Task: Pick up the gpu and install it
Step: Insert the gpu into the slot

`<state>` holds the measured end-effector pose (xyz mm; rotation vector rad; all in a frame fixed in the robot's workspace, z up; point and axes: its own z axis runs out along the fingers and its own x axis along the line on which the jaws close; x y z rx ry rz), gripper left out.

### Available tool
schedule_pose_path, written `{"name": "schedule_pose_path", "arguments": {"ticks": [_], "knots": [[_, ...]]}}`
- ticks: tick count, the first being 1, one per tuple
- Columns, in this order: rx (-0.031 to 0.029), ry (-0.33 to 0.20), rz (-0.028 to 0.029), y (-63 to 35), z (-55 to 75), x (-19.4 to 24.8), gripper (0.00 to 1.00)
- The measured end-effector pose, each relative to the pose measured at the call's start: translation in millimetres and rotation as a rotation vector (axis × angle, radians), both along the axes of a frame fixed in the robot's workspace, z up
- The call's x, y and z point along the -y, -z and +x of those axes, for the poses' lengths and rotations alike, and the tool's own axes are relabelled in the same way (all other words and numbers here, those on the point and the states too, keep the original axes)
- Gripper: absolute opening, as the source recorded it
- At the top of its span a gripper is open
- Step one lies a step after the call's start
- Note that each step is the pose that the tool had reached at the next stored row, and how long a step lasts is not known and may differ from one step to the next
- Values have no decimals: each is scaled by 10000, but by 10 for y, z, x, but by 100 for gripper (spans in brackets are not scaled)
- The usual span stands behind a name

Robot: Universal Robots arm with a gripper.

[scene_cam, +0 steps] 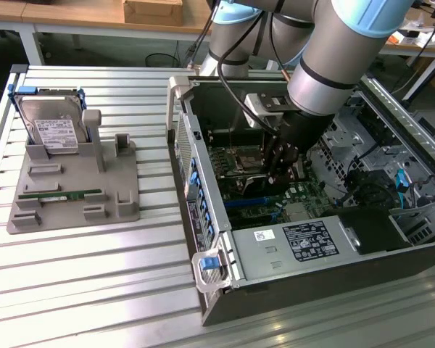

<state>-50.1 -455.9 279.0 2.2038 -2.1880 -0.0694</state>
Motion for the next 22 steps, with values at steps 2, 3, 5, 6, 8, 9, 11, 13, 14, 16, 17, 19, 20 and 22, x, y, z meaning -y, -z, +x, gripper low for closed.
{"name": "schedule_pose_path", "arguments": {"ticks": [2, 3, 5, 6, 8, 9, 11, 13, 14, 16, 17, 19, 20, 22], "knots": [[-1, -1, -2, 1, -6, -1, 26], [1, -1, -2, 2, -22, -1, 26], [2, -1, -1, 8, -42, 1, 26], [2, -1, -9, 12, -43, 1, 26], [1, -1, -12, 16, -43, 1, 26], [1, 0, -12, 18, -43, 1, 26], [3, 8, -10, 29, -43, 1, 26], [3, 29, -10, 41, -47, 1, 26], [2, 38, -11, 45, -48, 1, 26], [2, 62, -12, 57, -51, 1, 26], [2, 74, -12, 67, -51, 1, 26], [3, 87, -11, 82, -54, 1, 26], [0, 89, -15, 88, -58, 1, 26], [2, 90, -12, 90, -59, 1, 26]]}}
